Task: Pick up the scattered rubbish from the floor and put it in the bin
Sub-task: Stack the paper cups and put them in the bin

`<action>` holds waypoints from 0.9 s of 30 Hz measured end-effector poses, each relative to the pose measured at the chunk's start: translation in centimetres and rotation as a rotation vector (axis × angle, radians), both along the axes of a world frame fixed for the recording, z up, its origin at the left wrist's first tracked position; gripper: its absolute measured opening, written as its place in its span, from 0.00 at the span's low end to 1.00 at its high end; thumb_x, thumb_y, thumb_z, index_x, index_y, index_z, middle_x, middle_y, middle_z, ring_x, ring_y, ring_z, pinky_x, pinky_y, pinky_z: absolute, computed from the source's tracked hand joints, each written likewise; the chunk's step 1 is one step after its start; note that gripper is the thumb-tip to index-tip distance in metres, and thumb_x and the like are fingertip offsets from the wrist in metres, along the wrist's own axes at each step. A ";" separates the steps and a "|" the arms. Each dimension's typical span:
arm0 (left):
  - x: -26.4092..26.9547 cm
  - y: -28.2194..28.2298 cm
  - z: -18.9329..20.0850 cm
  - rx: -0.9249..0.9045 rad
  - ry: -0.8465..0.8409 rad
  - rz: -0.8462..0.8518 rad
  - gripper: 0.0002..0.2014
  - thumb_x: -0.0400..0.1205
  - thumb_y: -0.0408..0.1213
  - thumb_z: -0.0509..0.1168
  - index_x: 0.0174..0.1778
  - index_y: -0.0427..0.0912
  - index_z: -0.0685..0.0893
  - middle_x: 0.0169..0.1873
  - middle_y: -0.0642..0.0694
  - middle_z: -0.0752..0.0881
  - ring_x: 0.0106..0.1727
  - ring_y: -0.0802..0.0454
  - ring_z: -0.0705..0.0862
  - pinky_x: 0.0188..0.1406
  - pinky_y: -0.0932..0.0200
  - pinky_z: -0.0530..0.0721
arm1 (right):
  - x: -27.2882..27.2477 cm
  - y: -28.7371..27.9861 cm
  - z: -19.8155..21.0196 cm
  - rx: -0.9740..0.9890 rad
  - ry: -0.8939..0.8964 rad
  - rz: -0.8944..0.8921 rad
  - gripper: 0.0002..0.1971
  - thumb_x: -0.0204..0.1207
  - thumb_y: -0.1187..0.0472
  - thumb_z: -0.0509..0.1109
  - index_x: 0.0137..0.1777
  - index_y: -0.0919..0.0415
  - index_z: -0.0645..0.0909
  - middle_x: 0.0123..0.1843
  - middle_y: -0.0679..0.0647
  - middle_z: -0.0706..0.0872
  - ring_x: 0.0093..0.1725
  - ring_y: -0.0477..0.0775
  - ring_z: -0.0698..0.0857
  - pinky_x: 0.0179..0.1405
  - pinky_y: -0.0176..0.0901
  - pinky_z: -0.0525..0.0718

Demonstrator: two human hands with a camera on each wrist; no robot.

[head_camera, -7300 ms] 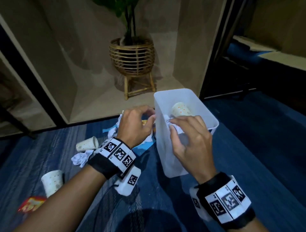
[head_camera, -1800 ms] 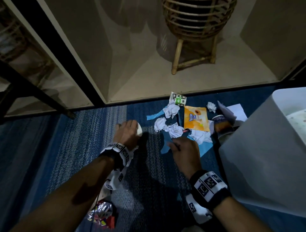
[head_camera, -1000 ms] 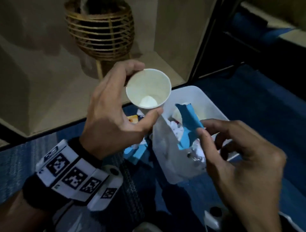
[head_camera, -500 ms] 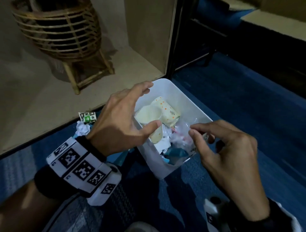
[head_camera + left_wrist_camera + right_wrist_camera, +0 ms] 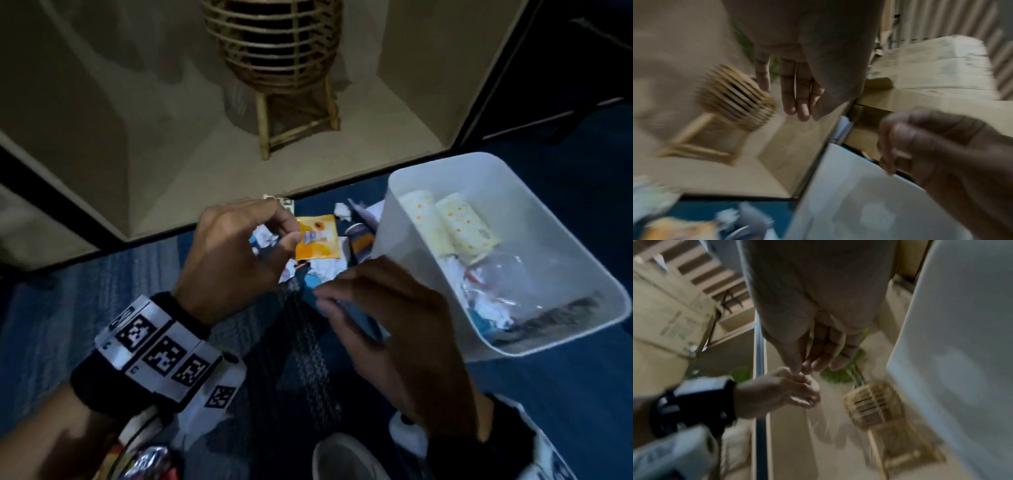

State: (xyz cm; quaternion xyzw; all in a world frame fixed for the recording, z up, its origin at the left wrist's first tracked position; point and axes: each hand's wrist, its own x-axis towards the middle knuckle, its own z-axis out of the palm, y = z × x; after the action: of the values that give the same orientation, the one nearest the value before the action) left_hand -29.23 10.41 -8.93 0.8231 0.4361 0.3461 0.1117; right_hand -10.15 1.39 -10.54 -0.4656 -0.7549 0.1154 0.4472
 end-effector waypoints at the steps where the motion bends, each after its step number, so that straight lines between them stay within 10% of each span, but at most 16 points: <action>1: -1.5 -0.3 -0.9 -0.006 -0.006 0.038 0.04 0.77 0.31 0.74 0.38 0.43 0.87 0.34 0.54 0.88 0.38 0.61 0.83 0.43 0.68 0.78 | -0.9 0.6 -1.3 -0.027 -0.014 0.038 0.04 0.78 0.64 0.78 0.51 0.61 0.91 0.47 0.53 0.90 0.49 0.53 0.88 0.54 0.40 0.83; 5: -7.3 -2.3 -4.4 -0.108 0.002 0.171 0.06 0.75 0.28 0.74 0.35 0.43 0.86 0.33 0.53 0.87 0.36 0.60 0.85 0.42 0.64 0.82 | -3.9 2.7 -7.4 -0.179 -0.058 0.195 0.08 0.82 0.58 0.72 0.53 0.61 0.91 0.48 0.55 0.88 0.47 0.56 0.86 0.47 0.52 0.85; 13: -16.5 -7.5 -11.6 -0.403 0.143 0.493 0.04 0.73 0.43 0.68 0.39 0.49 0.87 0.36 0.54 0.89 0.41 0.50 0.89 0.41 0.61 0.80 | -11.7 4.1 -15.9 -0.343 -0.311 0.370 0.05 0.78 0.61 0.72 0.49 0.59 0.89 0.47 0.54 0.88 0.49 0.59 0.86 0.45 0.45 0.81; 17: -20.4 -9.3 -15.4 -0.597 0.256 0.604 0.14 0.70 0.47 0.69 0.47 0.43 0.88 0.47 0.42 0.87 0.52 0.40 0.86 0.51 0.53 0.80 | -16.5 5.1 -18.6 -0.395 -0.442 0.458 0.18 0.74 0.63 0.77 0.64 0.63 0.86 0.63 0.62 0.86 0.60 0.66 0.87 0.56 0.53 0.87; 21: -23.2 -10.6 -19.1 -0.844 0.349 0.764 0.24 0.73 0.53 0.73 0.61 0.44 0.83 0.59 0.42 0.80 0.62 0.39 0.81 0.60 0.50 0.81 | -21.5 6.8 -20.7 -0.474 -0.657 0.490 0.34 0.80 0.58 0.71 0.85 0.54 0.64 0.87 0.63 0.59 0.82 0.68 0.64 0.76 0.63 0.73; 27: -24.1 -11.4 -20.5 -0.876 0.453 0.792 0.19 0.77 0.57 0.69 0.51 0.44 0.85 0.54 0.39 0.84 0.56 0.37 0.83 0.48 0.52 0.80 | -24.5 8.5 -23.1 -0.458 -0.907 0.554 0.34 0.81 0.63 0.70 0.85 0.48 0.62 0.89 0.61 0.52 0.85 0.71 0.56 0.79 0.66 0.65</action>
State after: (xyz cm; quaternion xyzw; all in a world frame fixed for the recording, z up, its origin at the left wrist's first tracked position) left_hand -53.34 -0.95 -29.47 0.5299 0.8219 -0.0324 0.2065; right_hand -34.69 9.93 -33.64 -0.3383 -0.9206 0.1778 -0.0803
